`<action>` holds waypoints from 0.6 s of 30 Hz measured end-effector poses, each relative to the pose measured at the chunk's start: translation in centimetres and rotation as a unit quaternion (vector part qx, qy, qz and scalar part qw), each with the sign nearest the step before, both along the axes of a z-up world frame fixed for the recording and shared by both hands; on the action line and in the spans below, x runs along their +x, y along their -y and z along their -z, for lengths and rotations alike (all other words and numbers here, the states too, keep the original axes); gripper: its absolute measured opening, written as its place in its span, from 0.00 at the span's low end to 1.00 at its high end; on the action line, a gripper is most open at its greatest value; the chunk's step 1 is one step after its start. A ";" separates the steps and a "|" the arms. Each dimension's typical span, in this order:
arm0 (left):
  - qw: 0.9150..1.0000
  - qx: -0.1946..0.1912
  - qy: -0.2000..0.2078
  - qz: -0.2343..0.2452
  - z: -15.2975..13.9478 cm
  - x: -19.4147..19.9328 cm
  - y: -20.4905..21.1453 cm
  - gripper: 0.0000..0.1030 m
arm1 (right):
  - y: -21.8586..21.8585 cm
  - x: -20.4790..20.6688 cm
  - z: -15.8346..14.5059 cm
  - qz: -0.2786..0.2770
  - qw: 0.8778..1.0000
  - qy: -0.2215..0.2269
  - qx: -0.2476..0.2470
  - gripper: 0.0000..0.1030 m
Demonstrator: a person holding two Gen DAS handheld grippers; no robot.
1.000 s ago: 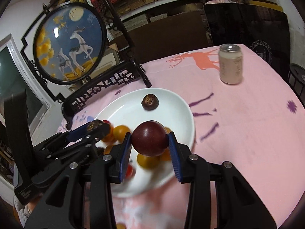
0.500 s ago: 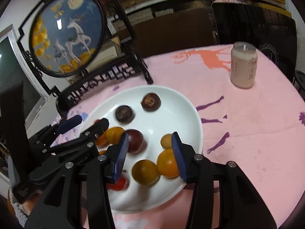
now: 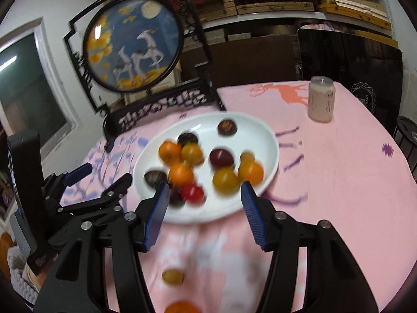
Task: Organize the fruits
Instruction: 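Drop the plum and passion fruit onto the white plate with both grippers, then grasp a small orange with the right gripper while the left grasps a yellow round fruit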
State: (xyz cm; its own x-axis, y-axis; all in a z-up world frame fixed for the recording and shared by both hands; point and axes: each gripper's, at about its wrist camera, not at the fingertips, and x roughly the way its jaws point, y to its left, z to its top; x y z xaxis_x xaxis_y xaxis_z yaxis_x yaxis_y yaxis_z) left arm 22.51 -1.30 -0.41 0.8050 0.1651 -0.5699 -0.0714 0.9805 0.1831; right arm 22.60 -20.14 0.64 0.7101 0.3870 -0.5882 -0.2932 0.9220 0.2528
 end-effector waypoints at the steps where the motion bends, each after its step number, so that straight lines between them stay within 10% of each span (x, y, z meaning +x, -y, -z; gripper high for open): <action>1: 1.000 -0.001 -0.005 -0.004 0.4 -0.7 -0.4 0.83 | -0.3 -1.1 0.3 -0.006 1.000 0.002 -0.006 0.56; 18: 1.000 -0.013 0.014 -0.009 0.1 -5.5 -1.7 0.88 | -1.1 -7.2 3.9 -0.031 0.998 -0.036 -0.032 0.58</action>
